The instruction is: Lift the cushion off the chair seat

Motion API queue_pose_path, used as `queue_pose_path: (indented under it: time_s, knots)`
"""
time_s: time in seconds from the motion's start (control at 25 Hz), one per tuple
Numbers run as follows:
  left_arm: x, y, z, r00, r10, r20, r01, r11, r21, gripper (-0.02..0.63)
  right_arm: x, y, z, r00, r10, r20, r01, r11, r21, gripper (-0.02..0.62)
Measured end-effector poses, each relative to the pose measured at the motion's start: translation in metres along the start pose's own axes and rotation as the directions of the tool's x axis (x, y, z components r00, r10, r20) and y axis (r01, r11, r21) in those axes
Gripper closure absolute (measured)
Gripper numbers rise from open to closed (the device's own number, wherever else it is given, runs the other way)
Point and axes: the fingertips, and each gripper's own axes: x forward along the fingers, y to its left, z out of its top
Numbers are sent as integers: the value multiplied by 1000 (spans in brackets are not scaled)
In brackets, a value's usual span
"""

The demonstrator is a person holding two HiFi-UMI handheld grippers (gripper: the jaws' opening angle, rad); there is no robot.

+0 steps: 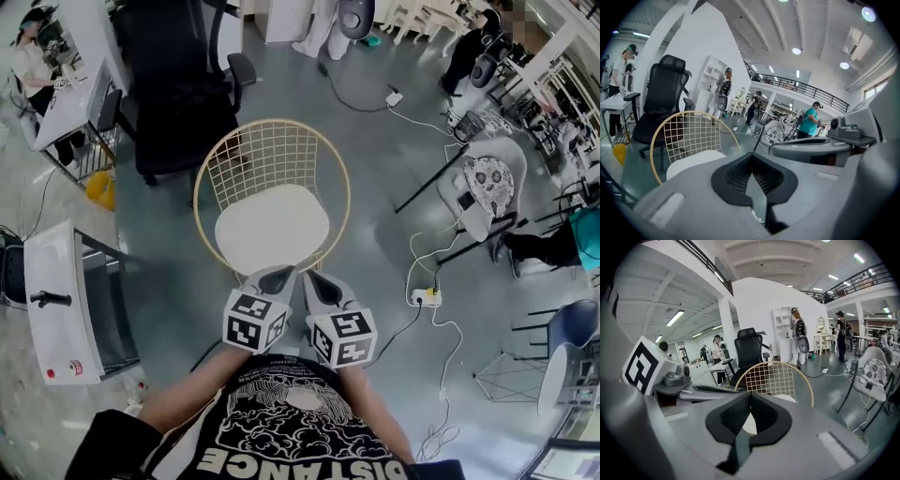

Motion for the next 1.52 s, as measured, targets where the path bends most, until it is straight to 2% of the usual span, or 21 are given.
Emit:
queue_pose_path:
  time_s: [0.16, 0.32, 0.48, 0.72, 0.84, 1.04, 1.16, 1.52]
  knots:
    - [18, 14, 14, 994, 103, 34, -100, 993, -59, 615, 14, -20, 15, 994, 105, -14, -106, 994, -38, 595]
    - [36, 21, 19, 979, 199, 49, -192, 975, -115, 614, 26, -44, 17, 979, 194, -58, -197, 978, -61, 595]
    - [50, 23, 19, 957, 284, 59, -269, 946, -182, 614, 36, -61, 20, 955, 279, -100, -287, 954, -84, 595]
    - [68, 25, 15, 921, 380, 86, -346, 900, -264, 610, 49, -77, 20, 912, 381, -152, -400, 909, -120, 595]
    - [75, 30, 9, 899, 426, 97, -377, 868, -323, 609, 56, -82, 16, 885, 427, -183, -453, 882, -133, 595]
    - [85, 41, -4, 859, 493, 142, -385, 802, -457, 608, 70, -86, 5, 831, 492, -261, -540, 825, -165, 595]
    - [90, 48, -16, 837, 518, 178, -366, 770, -522, 607, 80, -83, -4, 797, 524, -301, -588, 787, -187, 595]
    - [104, 80, -67, 785, 576, 226, -307, 680, -666, 607, 111, -82, -37, 744, 553, -375, -651, 728, -216, 595]
